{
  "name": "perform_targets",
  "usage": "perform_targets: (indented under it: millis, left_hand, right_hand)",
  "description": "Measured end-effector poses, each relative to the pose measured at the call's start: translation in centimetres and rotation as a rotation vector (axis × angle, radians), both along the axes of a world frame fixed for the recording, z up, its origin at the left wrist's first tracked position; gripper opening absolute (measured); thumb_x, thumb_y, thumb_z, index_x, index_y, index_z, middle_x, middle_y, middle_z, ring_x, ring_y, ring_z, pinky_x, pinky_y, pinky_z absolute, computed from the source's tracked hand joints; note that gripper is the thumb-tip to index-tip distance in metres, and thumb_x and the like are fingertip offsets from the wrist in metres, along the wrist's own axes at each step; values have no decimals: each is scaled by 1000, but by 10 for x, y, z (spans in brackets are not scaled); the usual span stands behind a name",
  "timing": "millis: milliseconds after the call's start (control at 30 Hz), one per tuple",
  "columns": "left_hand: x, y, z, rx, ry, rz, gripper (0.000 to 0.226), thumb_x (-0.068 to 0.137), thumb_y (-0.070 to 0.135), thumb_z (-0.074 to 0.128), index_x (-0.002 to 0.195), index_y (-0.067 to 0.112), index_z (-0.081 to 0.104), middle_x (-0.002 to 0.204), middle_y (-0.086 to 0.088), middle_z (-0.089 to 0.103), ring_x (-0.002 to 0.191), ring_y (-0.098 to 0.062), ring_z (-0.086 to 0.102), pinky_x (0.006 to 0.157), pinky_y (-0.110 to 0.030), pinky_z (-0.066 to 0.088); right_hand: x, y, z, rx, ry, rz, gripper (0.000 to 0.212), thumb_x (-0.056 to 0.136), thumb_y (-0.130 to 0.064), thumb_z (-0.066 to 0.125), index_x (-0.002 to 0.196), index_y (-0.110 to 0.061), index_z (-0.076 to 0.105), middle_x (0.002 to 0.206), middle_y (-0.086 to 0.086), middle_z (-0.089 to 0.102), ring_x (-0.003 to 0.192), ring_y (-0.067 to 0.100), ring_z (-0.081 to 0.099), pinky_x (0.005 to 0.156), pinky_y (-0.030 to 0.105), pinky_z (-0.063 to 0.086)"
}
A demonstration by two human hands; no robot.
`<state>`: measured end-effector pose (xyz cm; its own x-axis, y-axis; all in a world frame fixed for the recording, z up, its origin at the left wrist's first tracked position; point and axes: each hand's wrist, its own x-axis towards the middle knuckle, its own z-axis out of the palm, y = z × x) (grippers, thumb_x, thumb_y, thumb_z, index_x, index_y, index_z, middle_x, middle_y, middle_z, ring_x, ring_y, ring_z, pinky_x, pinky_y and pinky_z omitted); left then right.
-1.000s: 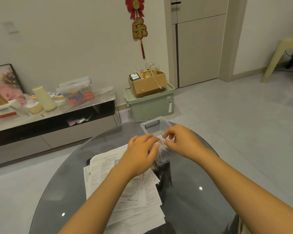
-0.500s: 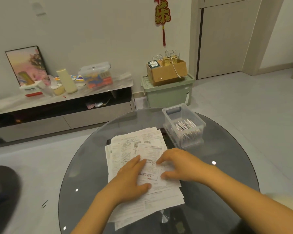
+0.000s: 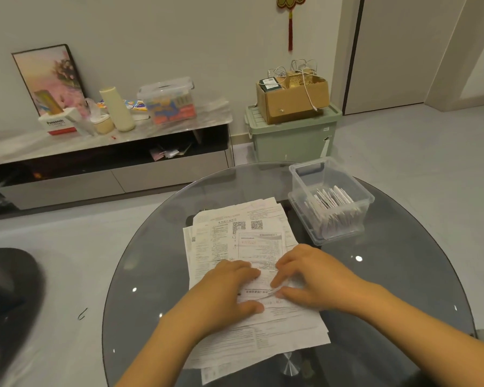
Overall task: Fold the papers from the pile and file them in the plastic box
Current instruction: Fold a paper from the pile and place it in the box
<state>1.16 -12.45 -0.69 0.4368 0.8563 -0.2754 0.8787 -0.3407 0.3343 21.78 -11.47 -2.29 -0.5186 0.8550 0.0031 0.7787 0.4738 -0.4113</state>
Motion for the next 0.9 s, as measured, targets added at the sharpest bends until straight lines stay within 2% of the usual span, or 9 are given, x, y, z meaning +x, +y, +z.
perform_targets:
  millis: [167,300,367,434,534,601,701,767,901]
  left_hand:
    - [-4,4,2,11,-157,63,50,82,51,63,128,39,47,131,23,43,123,-1,35,107,-28,33]
    - [1,6,3,32,-365,199,26,84,38,66,104,40,50,105,23,56,92,2,54,79,-15,44]
    - [5,6,0,60,-412,251,36,84,33,66,111,40,44,113,23,53,95,-1,54,82,-17,46]
    - [8,7,-6,114,-392,267,56,85,31,65,130,40,33,128,18,46,103,-6,53,90,-22,46]
    - [11,10,-12,147,-326,253,74,88,32,62,144,40,14,142,14,30,108,-9,50,87,-18,44]
    - [11,13,-15,154,-311,242,76,88,31,61,145,40,12,144,14,22,110,-7,47,86,-17,43]
    - [7,17,-20,230,-240,174,59,87,33,62,139,37,33,146,13,15,128,-7,31,102,-22,35]
    - [6,19,-22,277,-174,92,44,86,41,62,128,36,49,142,15,23,131,-8,24,108,-24,25]
    - [5,20,-24,253,-64,-39,50,85,55,56,130,36,48,131,23,38,121,0,27,99,-17,10]
  right_hand:
    - [4,4,1,-100,209,-86,18,90,-36,56,91,-22,67,93,-6,66,90,8,56,82,34,48]
    - [1,4,0,-175,396,-181,10,93,-34,51,90,-26,55,82,3,68,77,17,61,71,35,49]
    - [0,5,-4,-173,407,-237,1,93,-32,52,93,-31,51,80,5,68,71,17,60,67,32,49]
    - [0,7,-9,-157,376,-285,15,91,-29,56,101,-35,47,79,-1,63,67,11,56,67,27,48]
    - [-3,8,-11,-117,314,-302,49,86,-30,63,126,-41,38,90,-10,56,77,7,55,73,23,50]
    - [-4,8,-12,-67,266,-271,60,84,-32,65,134,-44,34,103,-17,46,88,4,51,80,21,47]
    - [-3,7,-14,22,156,-199,51,82,-43,64,130,-44,46,125,-17,31,111,3,35,99,25,37]
    - [-2,7,-14,63,63,-146,48,81,-54,61,127,-41,52,134,-16,29,121,6,26,107,26,25]
    - [-1,10,-13,100,-65,-60,50,85,-59,50,128,-34,54,126,-18,48,119,9,32,100,26,23]
